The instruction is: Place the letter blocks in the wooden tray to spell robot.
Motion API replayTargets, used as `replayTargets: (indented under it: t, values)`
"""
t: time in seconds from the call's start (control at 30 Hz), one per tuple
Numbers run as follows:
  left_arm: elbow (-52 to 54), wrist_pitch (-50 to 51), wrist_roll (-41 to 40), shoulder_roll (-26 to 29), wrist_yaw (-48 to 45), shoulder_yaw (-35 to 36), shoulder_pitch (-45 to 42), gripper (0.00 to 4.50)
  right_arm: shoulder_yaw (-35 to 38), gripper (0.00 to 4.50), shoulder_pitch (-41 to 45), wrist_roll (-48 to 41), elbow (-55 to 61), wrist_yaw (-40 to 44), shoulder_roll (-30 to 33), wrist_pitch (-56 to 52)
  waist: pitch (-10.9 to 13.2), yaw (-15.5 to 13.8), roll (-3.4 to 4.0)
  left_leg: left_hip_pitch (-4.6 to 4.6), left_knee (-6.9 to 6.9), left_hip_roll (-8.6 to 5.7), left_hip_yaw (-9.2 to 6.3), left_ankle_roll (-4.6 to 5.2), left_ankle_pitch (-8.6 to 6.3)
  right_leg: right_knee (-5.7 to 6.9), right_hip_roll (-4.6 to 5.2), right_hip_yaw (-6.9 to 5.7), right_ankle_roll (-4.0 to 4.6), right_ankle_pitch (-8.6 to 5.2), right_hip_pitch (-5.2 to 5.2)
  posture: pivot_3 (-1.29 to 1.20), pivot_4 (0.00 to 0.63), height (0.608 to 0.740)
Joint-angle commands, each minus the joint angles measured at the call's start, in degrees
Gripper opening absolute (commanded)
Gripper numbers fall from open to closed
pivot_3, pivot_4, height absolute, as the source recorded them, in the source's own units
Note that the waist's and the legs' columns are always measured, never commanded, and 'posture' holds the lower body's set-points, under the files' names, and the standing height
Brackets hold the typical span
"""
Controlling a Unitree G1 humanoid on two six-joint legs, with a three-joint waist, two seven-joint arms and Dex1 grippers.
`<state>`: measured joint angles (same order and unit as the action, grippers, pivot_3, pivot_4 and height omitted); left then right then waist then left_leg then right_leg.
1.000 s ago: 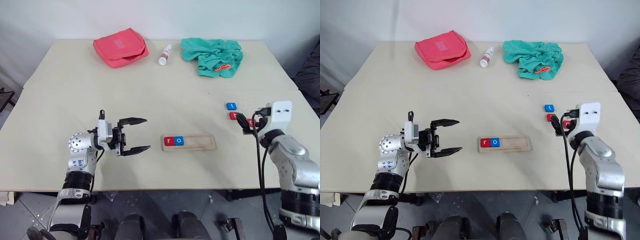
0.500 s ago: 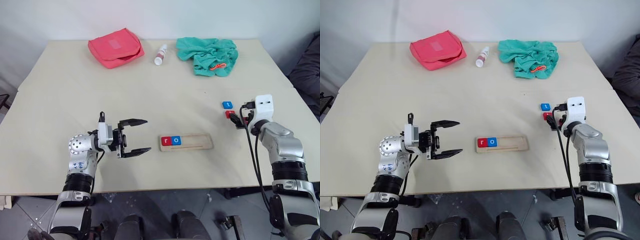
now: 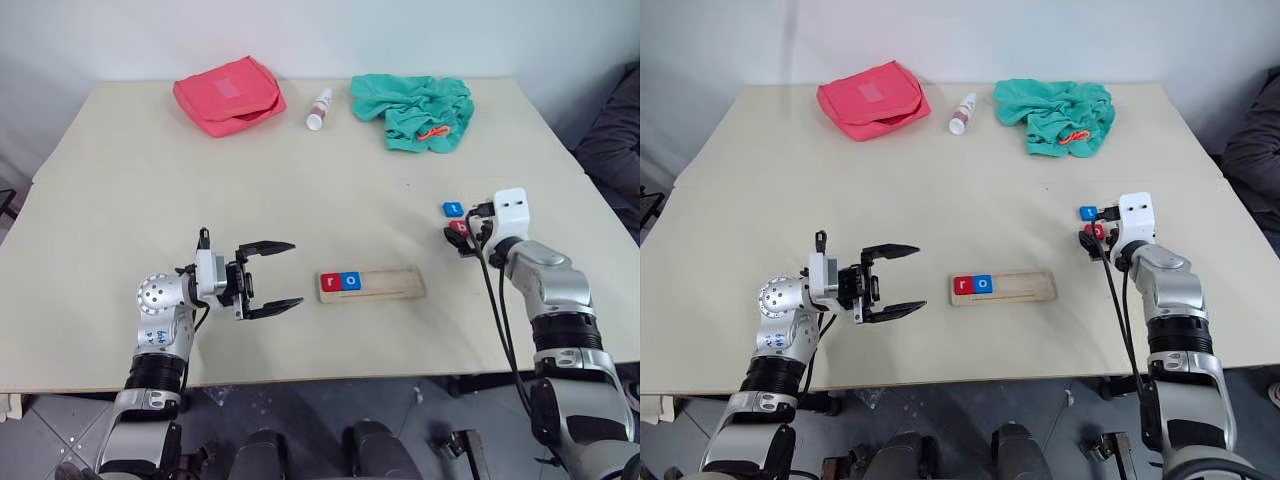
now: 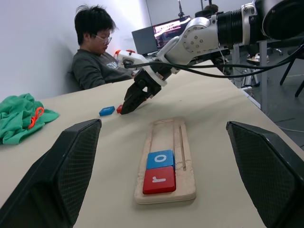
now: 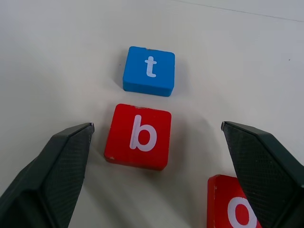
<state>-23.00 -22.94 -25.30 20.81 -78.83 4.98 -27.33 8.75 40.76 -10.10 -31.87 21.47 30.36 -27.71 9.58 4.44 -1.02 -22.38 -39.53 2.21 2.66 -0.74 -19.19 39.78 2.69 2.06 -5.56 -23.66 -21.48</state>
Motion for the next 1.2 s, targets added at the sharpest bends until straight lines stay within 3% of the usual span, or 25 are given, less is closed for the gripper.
replayTargets:
  t: [0.03,0.13,0.37,0.67,0.83,1.0,1.2]
  values:
    - [1.92,-0.34,-0.68,-0.03,0.71,-0.19,0.16,4.49,0.81,4.32,1.67,0.55,-1.68,-1.55,-0.45,0.22,0.0,0.19,0.0,0.0,0.0,0.0,0.0,0.0,0.0,0.0,0.0,0.0,0.0,0.0,0.0,0.0,0.15,0.74]
    - [1.78,-0.46,-0.63,0.04,1.02,-0.23,0.1,4.5,1.3,3.73,2.36,0.12,-2.71,-2.42,-0.95,-0.95,0.0,0.32,0.0,0.0,0.0,0.0,-0.01,0.0,0.0,0.01,0.0,0.0,0.0,0.0,0.0,0.0,0.15,0.74]
    - [0.75,-0.51,-0.88,0.58,0.56,-0.16,-0.19,4.5,2.02,1.45,1.31,-0.99,1.53,-2.77,-2.01,-2.75,0.0,0.22,0.0,0.0,0.0,0.0,-0.06,0.0,0.0,0.02,0.01,-0.01,0.0,0.0,0.02,0.0,0.15,0.74]
    - [-5.35,-1.45,-1.64,3.06,-5.83,0.61,-1.12,4.5,7.34,1.46,-14.11,-6.81,40.58,-9.28,-4.78,-19.38,-0.01,0.03,0.02,-0.04,0.16,0.0,-0.21,-0.02,0.01,0.03,0.01,-0.05,0.0,0.0,-0.02,0.0,0.15,0.74]
    - [-8.94,-2.09,-1.98,4.19,-9.45,1.23,-2.73,4.5,10.25,1.46,-25.03,-9.11,59.75,-14.64,-9.78,-29.82,-0.01,-0.49,0.02,-0.05,0.25,-0.03,-0.24,-0.08,0.05,-0.07,0.01,-0.04,0.0,0.0,-0.02,0.0,0.15,0.74]
    - [-12.84,-2.93,-2.3,5.9,-10.98,2.31,-4.13,4.5,9.98,1.46,-33.63,-9.63,69.29,-17.85,-15.19,-33.54,-0.01,-1.12,0.02,-0.04,0.3,-0.06,-0.3,-0.13,0.07,-0.11,0.0,-0.03,0.0,0.0,-0.01,0.0,0.15,0.74]
    - [-12.77,-2.89,-2.45,7.12,-11.25,2.05,-3.04,4.5,9.78,1.46,-35.0,-9.03,68.65,-19.1,-17.38,-32.21,-0.01,-1.18,0.02,-0.03,0.33,-0.09,-0.27,-0.15,0.09,-0.17,0.01,-0.02,0.0,0.0,-0.01,0.0,0.15,0.74]
